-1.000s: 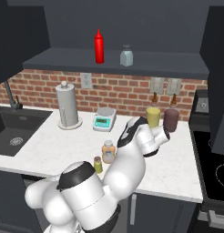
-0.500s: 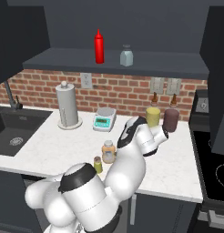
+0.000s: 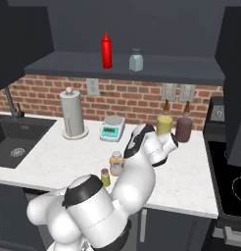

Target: Put the shaker and condiment bottle from the counter next to their counterparts in the cabinet.

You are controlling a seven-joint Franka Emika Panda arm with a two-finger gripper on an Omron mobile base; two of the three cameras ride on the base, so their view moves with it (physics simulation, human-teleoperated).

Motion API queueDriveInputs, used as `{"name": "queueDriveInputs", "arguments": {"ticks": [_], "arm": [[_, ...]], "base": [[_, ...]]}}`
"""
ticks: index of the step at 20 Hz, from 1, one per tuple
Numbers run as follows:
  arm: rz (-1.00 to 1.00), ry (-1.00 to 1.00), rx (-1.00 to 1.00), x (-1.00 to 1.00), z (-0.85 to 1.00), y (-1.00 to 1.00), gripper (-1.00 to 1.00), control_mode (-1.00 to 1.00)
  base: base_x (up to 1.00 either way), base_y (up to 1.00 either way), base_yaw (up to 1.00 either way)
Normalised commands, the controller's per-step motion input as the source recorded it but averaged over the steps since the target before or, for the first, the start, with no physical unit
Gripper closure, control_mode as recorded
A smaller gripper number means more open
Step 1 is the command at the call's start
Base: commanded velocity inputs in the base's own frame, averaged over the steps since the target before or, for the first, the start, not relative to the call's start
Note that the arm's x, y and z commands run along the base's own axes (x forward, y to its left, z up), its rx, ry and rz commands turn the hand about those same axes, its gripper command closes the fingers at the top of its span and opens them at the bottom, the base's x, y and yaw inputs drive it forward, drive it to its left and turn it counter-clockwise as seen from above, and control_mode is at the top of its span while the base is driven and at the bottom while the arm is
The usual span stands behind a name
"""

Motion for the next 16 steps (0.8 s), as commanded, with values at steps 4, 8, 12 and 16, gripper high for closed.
{"name": "queueDriveInputs", "arguments": {"ticks": [4,8,12,16], "arm": [[0.01,0.03,-0.03,-0.02,0.0,0.0,-1.0,-1.0],[0.01,0.03,-0.03,-0.04,0.0,0.01,-1.0,-1.0],[0.01,0.01,-0.03,-0.11,0.0,0.02,-1.0,-1.0],[0.04,0.0,-0.01,-0.29,0.0,0.05,-1.0,-1.0]], "base": [[0.0,0.0,0.0],[0.0,0.0,0.0],[0.0,0.0,0.0],[0.0,0.0,0.0]]}}
